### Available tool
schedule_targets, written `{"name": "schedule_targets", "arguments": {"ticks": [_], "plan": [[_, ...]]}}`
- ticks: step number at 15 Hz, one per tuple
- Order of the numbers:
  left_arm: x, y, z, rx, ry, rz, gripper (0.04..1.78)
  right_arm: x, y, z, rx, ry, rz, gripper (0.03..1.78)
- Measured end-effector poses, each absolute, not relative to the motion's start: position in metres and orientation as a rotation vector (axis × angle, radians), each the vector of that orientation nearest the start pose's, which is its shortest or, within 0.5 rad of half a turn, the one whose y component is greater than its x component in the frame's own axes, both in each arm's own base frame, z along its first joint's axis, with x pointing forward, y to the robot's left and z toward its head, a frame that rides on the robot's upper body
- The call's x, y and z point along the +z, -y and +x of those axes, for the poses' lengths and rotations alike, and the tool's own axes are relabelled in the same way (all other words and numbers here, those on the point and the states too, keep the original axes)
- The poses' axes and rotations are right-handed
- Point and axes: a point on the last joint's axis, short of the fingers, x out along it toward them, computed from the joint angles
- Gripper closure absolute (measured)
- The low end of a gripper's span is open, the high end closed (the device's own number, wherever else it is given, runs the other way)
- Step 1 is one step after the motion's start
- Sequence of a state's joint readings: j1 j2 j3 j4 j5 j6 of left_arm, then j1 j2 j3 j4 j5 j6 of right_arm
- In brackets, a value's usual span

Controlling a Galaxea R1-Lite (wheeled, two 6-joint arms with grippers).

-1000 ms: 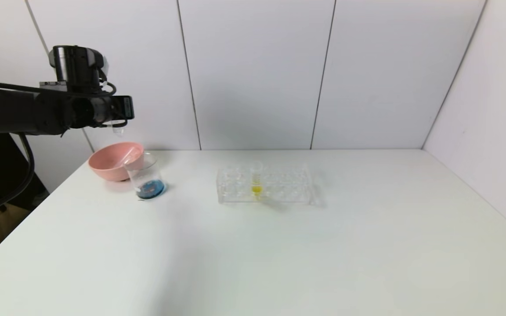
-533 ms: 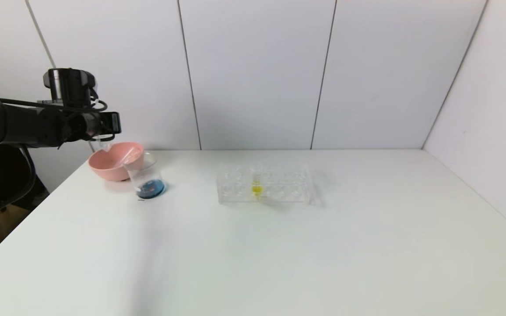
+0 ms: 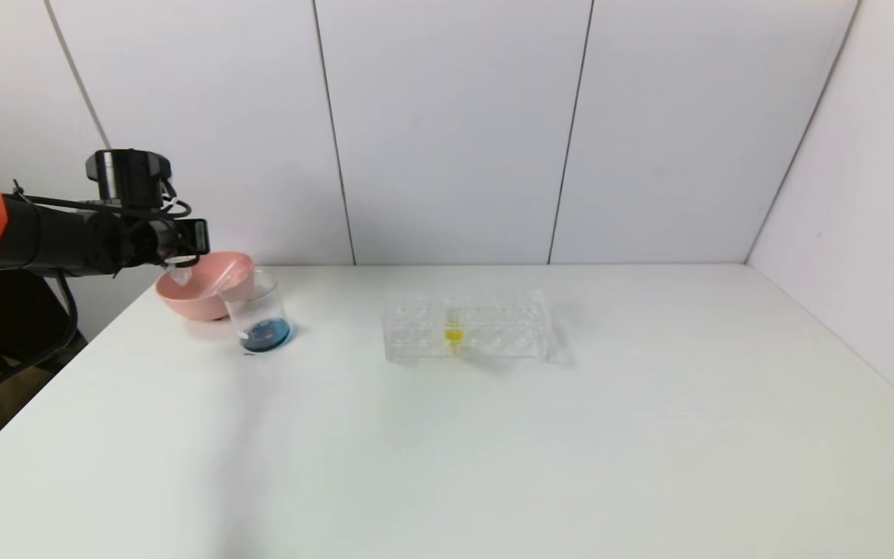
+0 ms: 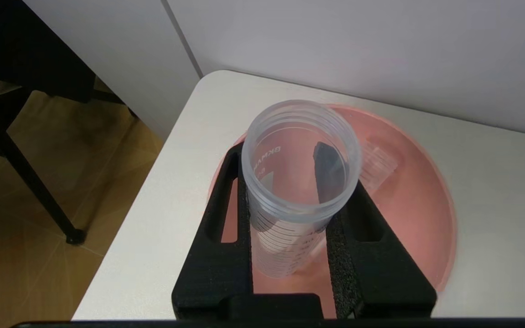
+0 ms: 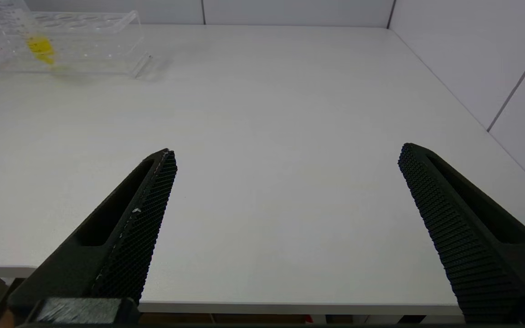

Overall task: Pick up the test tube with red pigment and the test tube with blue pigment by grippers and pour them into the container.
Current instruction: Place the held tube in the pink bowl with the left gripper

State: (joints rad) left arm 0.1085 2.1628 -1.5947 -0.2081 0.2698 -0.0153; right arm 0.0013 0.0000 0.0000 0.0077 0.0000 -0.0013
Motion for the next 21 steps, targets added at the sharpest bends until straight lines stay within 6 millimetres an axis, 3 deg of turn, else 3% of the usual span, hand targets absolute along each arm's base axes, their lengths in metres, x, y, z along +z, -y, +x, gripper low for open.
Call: {"name": "schedule_targets", "arguments": {"ticks": [5,8,10,14,16,18,21], "plan": [[0.170,-0.061,0.454,0.385,-0.362,0.021,1.35,0.075,0.000,-0.023,0.001,-0.008,-0.001,0.04],[0.167,-0.061,0.456,0.385,-0.367,0.022,1.24,0.075,0.000,-0.023,0.001,-0.008,-0.001,0.04],[0.168,-0.061,0.457,0.382,-0.361,0.021,1.04,0.075,0.000,-0.023,0.001,-0.008,-0.001,0.04],[0.171,-0.061,0.458,0.381,-0.331,0.017,0.41,0.075,0.000,-0.023,0.001,-0.008,-0.001,0.04],[0.172,-0.060,0.457,0.381,-0.330,0.018,0.19,0.075,0.000,-0.023,0.001,-0.008,-0.001,0.04],[0.176,-0.055,0.455,0.379,-0.323,0.021,0.07,0.075,0.000,-0.023,0.001,-0.008,-0.001,0.04],[0.191,-0.044,0.446,0.361,-0.296,0.024,0.04,0.075,0.000,-0.023,0.001,-0.008,-0.001,0.04]]}}
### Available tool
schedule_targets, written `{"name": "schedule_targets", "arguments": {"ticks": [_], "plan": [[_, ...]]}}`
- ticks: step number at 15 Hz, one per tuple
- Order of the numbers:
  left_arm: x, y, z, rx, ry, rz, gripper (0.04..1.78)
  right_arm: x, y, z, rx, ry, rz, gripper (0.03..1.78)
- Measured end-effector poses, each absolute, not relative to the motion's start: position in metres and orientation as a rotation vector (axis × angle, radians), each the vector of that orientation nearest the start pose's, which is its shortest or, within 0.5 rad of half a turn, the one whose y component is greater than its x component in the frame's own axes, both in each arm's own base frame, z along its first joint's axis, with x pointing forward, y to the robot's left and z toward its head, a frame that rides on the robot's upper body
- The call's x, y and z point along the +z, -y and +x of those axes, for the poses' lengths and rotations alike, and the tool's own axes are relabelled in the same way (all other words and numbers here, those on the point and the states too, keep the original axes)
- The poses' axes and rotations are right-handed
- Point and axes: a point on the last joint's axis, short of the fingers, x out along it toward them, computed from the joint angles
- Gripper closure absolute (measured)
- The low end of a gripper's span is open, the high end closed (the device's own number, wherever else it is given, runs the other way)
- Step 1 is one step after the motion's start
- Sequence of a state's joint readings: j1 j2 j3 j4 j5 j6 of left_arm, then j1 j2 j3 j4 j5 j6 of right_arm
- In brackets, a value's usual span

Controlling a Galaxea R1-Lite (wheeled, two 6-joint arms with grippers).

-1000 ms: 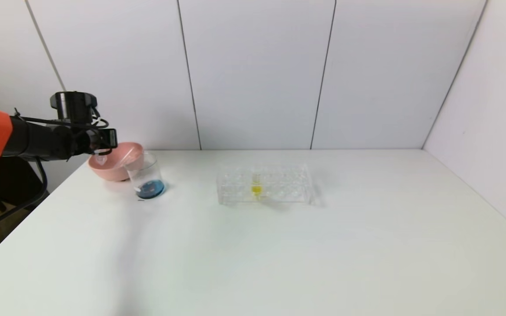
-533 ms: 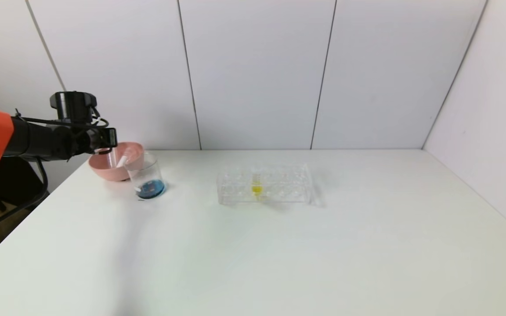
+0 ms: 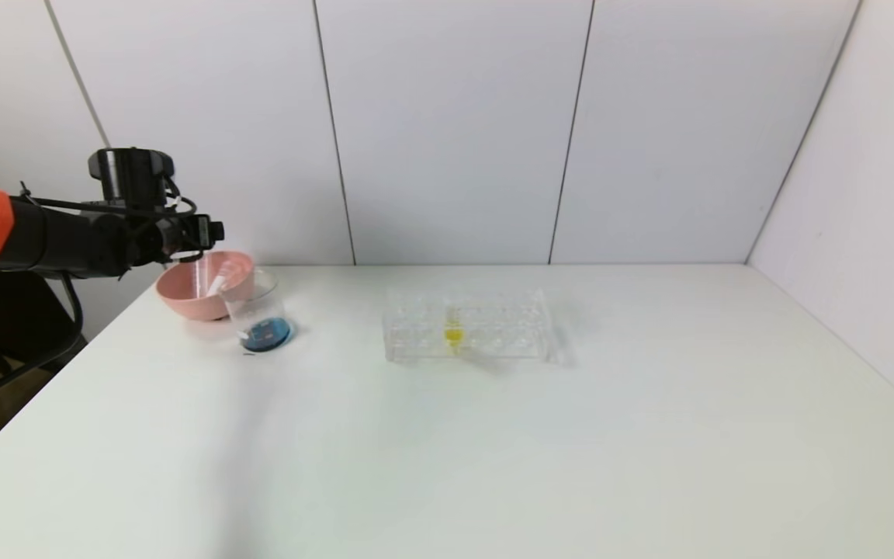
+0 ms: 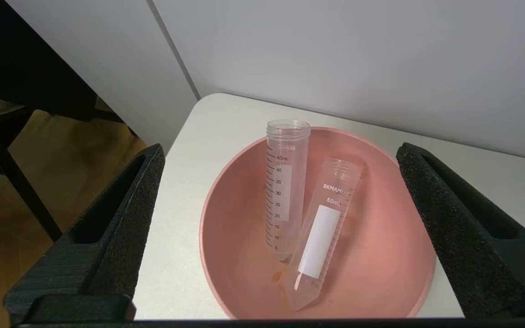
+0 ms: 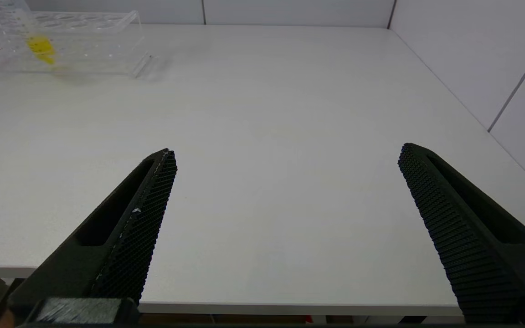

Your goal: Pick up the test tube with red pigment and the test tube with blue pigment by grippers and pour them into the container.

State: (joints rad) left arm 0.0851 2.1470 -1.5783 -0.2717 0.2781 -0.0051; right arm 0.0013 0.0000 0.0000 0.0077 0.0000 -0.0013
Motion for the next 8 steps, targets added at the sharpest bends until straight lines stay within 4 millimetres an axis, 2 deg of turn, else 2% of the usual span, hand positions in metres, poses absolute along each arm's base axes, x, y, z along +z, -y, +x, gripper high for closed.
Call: {"name": "schedule_targets", "arguments": {"ticks": [8], "plan": [[0.239,-0.005,0.406,0.273,-0.224,0.088,0.04,0.075,0.000,-0.023,0.001,-0.008,-0.001,0.04]]}}
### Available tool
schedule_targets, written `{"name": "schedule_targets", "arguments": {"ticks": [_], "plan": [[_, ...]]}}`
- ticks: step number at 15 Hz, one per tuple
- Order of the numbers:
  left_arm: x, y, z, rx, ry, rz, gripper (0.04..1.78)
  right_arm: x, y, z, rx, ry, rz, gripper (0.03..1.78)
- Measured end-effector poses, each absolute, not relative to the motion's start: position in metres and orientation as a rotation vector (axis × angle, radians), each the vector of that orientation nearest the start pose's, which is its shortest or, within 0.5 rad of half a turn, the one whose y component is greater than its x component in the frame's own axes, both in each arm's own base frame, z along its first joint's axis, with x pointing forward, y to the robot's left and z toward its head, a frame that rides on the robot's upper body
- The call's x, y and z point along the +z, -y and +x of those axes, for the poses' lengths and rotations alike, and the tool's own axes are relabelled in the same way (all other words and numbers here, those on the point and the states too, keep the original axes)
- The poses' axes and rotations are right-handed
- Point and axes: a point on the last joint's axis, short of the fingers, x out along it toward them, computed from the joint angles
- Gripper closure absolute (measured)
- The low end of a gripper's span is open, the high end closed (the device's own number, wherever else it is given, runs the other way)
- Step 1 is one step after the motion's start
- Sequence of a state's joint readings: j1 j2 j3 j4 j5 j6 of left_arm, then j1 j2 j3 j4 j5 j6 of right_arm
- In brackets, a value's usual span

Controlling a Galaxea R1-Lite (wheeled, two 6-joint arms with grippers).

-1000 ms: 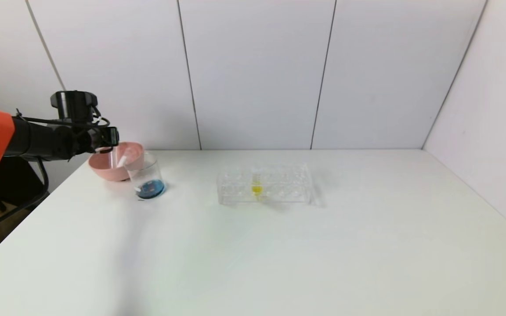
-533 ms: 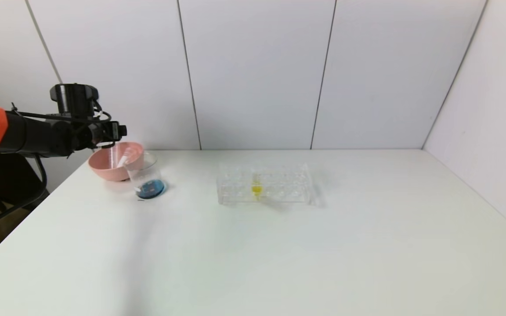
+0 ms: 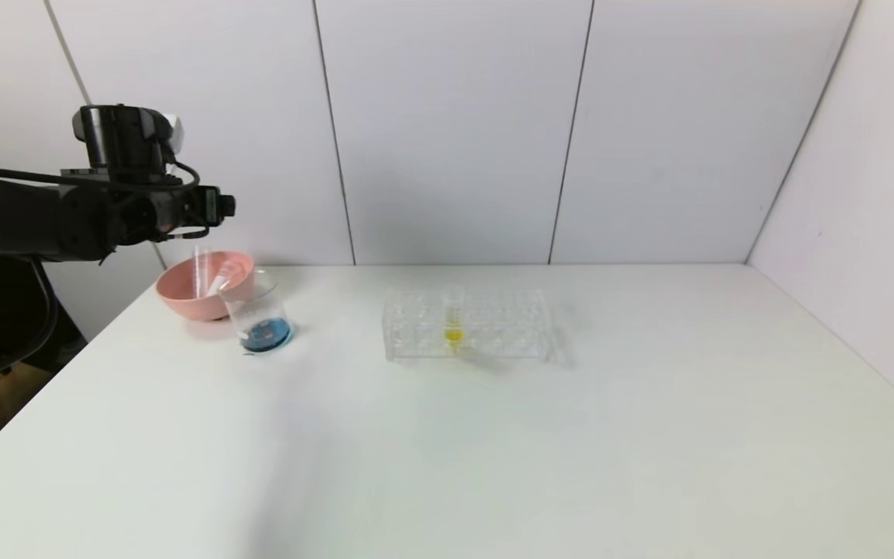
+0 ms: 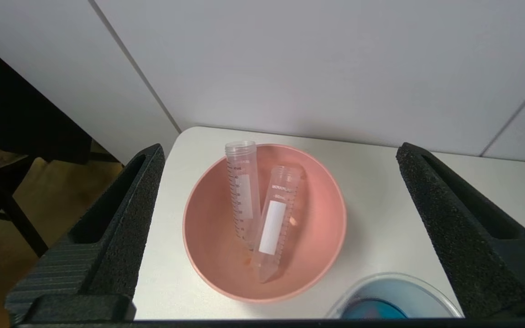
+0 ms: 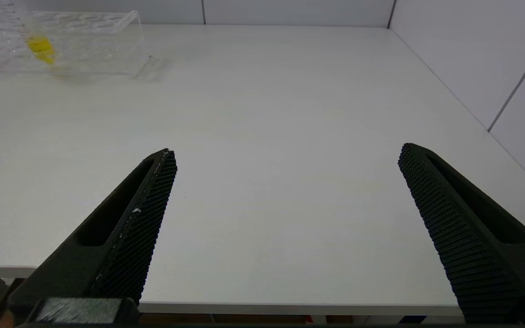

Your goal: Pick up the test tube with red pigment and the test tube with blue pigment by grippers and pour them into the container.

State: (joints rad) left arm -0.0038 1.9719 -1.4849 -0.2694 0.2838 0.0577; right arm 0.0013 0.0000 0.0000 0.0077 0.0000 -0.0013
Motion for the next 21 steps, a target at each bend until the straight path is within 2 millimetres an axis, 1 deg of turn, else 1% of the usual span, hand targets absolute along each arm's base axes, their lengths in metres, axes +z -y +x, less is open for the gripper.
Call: {"name": "schedule_targets", "arguments": {"ticks": [2,4,9,14,16,18,21], "plan": [[0.249,-0.001,0.387,0.262,-0.218,0.110,0.04,0.075,0.000,-0.023,0.002,-0.008,-0.001,0.04],[0.259,0.003,0.363,0.244,-0.215,0.129,0.04,0.075,0.000,-0.023,0.001,-0.008,-0.001,0.04],[0.274,0.011,0.303,0.188,-0.190,0.120,0.04,0.075,0.000,-0.023,0.001,-0.008,-0.001,0.04],[0.278,0.013,0.250,0.039,-0.166,0.116,0.04,0.075,0.000,-0.023,0.001,-0.008,-0.001,0.04],[0.279,0.013,0.228,-0.046,-0.143,0.110,0.04,0.075,0.000,-0.023,0.001,-0.008,-0.001,0.04],[0.278,0.011,0.204,-0.113,-0.121,0.106,0.04,0.075,0.000,-0.023,0.001,-0.008,-0.001,0.04],[0.271,0.008,0.164,-0.116,-0.091,0.105,0.04,0.075,0.000,-0.023,0.001,-0.008,-0.001,0.04]]}}
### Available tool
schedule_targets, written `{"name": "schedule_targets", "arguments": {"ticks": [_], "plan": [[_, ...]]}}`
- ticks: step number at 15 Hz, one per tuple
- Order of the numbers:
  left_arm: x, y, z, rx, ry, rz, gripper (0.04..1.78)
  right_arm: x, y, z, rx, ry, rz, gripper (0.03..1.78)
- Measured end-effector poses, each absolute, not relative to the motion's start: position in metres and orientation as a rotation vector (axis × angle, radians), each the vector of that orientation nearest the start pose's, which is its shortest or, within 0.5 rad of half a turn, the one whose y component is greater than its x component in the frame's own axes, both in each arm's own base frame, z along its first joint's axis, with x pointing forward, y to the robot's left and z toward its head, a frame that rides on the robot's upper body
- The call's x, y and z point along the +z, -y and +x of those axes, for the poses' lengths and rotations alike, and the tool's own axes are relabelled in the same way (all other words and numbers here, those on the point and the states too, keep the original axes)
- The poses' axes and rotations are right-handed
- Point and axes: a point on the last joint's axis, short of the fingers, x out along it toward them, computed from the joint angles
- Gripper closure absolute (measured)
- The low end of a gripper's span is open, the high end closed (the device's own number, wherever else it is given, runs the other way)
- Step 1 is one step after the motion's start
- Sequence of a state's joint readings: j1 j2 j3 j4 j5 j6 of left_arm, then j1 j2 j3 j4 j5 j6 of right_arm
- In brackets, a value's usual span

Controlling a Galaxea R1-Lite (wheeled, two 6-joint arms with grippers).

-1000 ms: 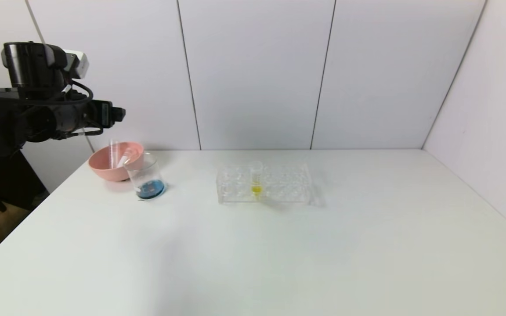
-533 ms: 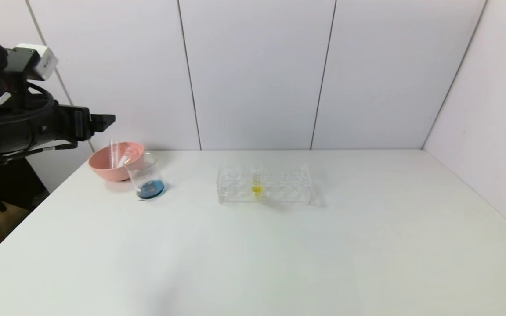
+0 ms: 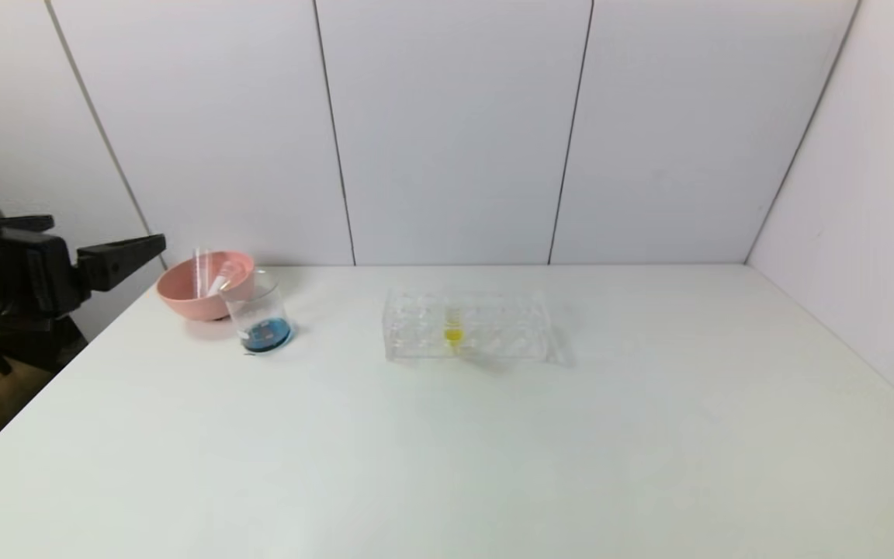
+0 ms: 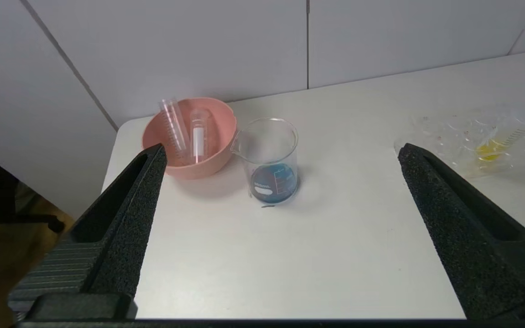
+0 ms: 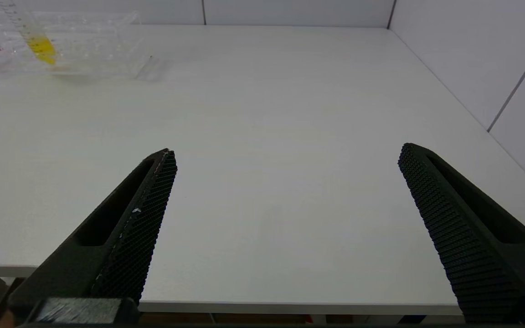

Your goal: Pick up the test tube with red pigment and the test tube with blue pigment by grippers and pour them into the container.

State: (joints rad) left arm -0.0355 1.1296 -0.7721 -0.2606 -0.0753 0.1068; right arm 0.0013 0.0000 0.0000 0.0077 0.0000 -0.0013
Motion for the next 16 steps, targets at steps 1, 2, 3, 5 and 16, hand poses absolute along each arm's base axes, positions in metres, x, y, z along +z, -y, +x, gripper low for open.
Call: {"name": "schedule_targets", "arguments": {"ticks": [1,2,3,5,16], "plan": [[0.268,0.006,0.149,-0.112,-0.077,0.106,0.04,0.075,0.000,-0.023,0.001,-0.008,-0.001,0.04],[0.263,0.005,0.135,-0.107,-0.063,0.106,0.04,0.075,0.000,-0.023,0.001,-0.008,-0.001,0.04],[0.258,0.004,0.118,-0.099,-0.045,0.106,0.04,0.075,0.000,-0.023,0.001,-0.008,-0.001,0.04],[0.246,0.002,0.090,-0.082,-0.011,0.107,0.04,0.075,0.000,-0.023,0.001,-0.008,-0.001,0.04],[0.161,0.003,-0.014,-0.039,0.244,0.411,0.04,0.075,0.000,-0.023,0.001,-0.008,-0.001,0.04]]}}
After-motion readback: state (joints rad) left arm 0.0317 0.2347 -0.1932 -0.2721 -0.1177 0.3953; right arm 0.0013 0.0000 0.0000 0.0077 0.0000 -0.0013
